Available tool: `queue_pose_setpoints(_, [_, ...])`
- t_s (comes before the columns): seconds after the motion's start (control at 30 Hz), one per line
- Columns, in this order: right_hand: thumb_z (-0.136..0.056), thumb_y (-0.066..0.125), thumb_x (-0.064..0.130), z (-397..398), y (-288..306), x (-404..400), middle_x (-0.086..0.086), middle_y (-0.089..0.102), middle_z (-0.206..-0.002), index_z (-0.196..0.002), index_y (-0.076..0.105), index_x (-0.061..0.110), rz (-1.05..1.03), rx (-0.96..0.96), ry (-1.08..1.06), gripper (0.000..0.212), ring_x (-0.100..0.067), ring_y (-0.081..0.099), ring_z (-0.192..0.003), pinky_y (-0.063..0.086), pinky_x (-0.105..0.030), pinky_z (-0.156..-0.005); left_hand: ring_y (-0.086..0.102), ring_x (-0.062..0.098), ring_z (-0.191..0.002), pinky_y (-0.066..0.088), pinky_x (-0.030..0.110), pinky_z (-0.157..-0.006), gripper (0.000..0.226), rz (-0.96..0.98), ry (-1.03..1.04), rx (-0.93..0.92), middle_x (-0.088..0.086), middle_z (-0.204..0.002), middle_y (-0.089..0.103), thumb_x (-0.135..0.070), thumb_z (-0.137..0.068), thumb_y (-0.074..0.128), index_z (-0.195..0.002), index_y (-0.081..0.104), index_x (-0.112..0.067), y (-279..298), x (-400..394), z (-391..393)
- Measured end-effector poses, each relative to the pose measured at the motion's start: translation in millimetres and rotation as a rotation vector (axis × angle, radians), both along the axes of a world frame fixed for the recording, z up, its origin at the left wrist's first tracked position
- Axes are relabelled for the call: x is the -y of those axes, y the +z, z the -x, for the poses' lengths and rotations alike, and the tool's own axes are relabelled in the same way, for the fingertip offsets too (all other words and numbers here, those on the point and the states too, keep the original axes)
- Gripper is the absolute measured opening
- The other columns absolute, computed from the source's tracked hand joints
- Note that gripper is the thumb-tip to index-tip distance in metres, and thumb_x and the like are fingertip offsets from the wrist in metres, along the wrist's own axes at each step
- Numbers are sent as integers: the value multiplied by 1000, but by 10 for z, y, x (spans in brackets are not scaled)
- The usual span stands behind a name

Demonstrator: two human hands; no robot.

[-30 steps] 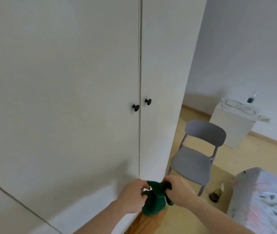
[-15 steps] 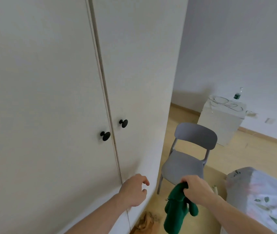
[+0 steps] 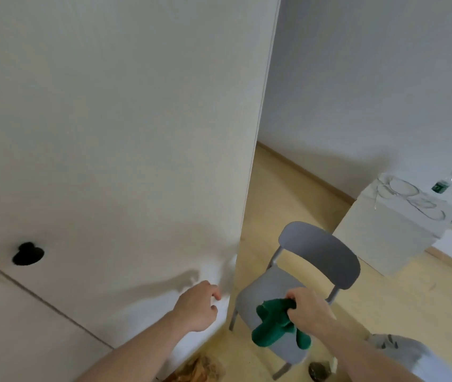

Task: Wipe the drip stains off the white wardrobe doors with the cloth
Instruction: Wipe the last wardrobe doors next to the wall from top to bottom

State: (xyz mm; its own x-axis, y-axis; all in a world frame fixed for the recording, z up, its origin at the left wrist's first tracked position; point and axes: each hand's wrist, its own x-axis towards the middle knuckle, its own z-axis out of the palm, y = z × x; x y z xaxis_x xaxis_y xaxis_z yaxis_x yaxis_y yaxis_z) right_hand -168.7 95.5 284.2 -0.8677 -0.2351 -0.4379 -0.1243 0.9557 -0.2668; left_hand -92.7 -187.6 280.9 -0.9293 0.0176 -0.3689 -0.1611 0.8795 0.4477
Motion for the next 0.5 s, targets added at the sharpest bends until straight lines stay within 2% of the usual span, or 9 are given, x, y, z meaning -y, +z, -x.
queue_pose_setpoints(0.1, [-84,52,13,347,-61,-133,5,60,-82,-72,52,27,-26,13,4,18,-14,58,-73,47,-29,-61,54,11,-95,37,23,-81,30,21,50,29,-14,-125,50,-24,-98,49,-126,57,-31,-51,-114,157])
queue_pose_setpoints(0.17, [-84,51,11,534,-114,-208,3,61,-80,-74,52,25,-34,27,-11,18,-15,57,-70,44,-29,-58,52,10,-94,38,24,-83,30,25,69,36,-14,-127,50,-24,-98,49,-127,57,-31,-78,-160,259])
queue_pose_setpoints(0.33, [-84,50,9,856,-310,-335,2,66,-83,-87,64,23,-40,26,-53,20,-14,63,-75,56,-35,-68,53,10,-94,39,23,-83,30,22,71,21,-15,-130,50,-26,-98,50,-127,57,-31,-171,-181,473])
queue_pose_setpoints(0.5, [-82,49,2,1055,-549,-423,0,66,-94,-93,66,24,-20,49,-75,29,-17,62,-80,57,-37,-71,55,10,-101,38,22,-85,28,4,94,50,-14,-136,49,-24,-98,52,-125,58,-31,-364,-250,601])
